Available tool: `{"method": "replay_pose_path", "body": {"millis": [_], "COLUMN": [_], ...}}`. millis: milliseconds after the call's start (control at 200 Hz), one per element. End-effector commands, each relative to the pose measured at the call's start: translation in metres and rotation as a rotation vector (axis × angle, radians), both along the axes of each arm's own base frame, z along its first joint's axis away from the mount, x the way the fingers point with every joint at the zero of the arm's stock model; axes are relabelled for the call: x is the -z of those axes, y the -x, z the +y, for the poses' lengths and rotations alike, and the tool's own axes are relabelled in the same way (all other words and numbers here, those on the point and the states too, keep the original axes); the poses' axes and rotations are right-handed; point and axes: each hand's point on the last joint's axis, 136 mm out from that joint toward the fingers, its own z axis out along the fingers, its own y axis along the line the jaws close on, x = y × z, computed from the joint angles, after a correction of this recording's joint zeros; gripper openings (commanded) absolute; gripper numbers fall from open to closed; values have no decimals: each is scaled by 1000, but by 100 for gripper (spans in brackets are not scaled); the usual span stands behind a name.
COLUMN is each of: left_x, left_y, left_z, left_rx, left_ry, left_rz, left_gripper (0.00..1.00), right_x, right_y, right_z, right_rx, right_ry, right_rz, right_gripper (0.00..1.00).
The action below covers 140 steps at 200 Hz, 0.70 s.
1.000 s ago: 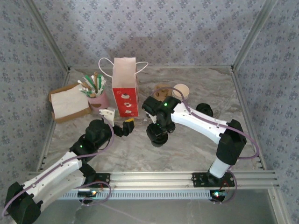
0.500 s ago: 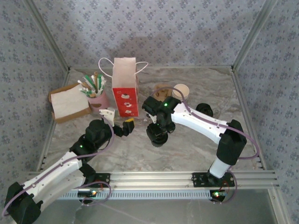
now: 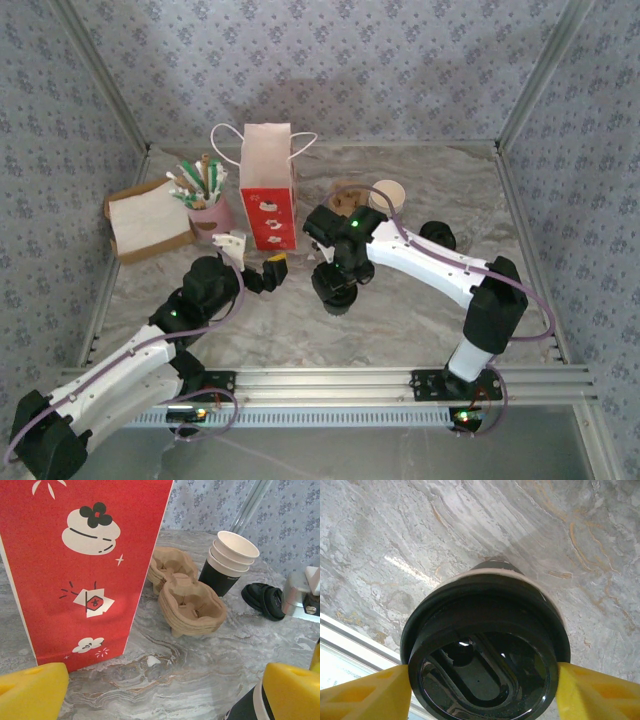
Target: Pack the takeout coffee
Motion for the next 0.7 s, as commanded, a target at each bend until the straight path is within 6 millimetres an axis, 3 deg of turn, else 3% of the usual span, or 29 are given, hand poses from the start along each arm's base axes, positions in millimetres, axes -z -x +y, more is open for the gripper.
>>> {"method": "replay_pose_path", "body": {"millis": [0, 405, 695], "left_x": [-10, -11, -11], "left_y": [1, 1, 1], "left_z": [-2, -2, -1], "left_rx": [12, 13, 12], "left_ry": [33, 34, 34], "left_rz": [-28, -30, -31], "left_gripper": [100, 100, 100], "right_x": [-6, 8, 2], "right_y": [-2, 2, 2], "right_z": [5, 2, -3], "right_rx": [0, 6, 12], "right_ry": [-8, 28, 52], "right_rz": [-14, 14, -4], "right_gripper": [73, 72, 72]}}
